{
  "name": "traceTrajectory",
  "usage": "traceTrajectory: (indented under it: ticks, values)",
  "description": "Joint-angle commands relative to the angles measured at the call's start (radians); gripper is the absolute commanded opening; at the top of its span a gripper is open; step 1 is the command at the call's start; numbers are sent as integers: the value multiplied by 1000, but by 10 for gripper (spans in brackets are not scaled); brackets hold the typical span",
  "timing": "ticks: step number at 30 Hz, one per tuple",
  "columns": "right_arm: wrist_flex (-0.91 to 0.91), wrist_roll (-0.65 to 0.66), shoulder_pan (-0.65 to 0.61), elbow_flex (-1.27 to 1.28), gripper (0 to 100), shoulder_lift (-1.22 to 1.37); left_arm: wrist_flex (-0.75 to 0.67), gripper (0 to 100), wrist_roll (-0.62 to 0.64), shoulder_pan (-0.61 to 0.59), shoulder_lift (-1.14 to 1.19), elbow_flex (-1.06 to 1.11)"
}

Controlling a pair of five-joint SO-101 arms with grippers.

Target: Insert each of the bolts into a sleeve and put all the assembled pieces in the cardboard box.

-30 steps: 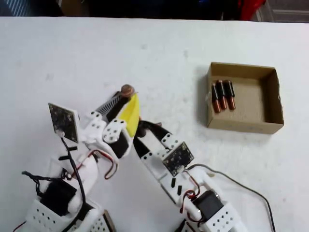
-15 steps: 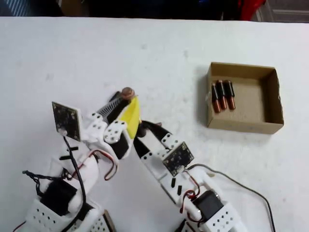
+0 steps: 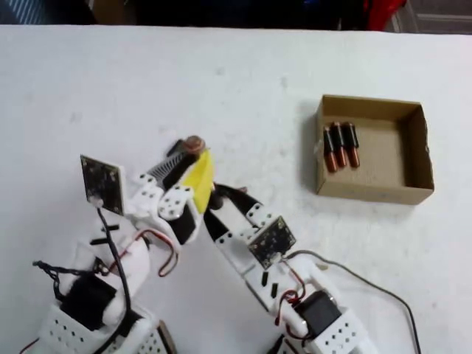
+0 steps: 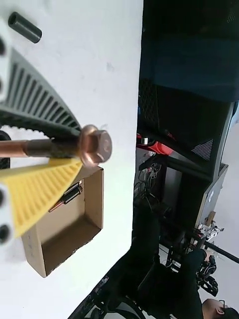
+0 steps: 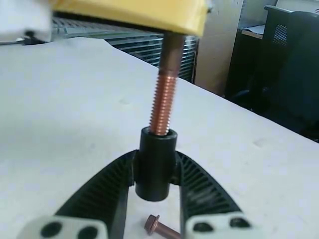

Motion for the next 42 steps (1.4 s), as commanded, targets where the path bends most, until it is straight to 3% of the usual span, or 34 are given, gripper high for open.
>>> traceTrajectory:
  ticks: [1,11,19,25,37,40,42]
  values:
    - [-7,-5,-1,9,17,-4,-11,24,5,-5,1,-3]
    - [-7,-54,1,9,17,-5,-138,24,5,4,1,130]
    - [-7,-54,1,9,17,-5,-120,24,11,4,1,132]
    - [-7,-54,2,9,17,-2,18,24,11,65,1,124]
    - [4,-54,50,9,17,-10,25,28,3,67,-1,124]
    - [5,-54,50,9,17,-10,25,70,-44,65,-1,124]
    - [5,-54,50,9,17,-10,25,151,-78,65,-1,126]
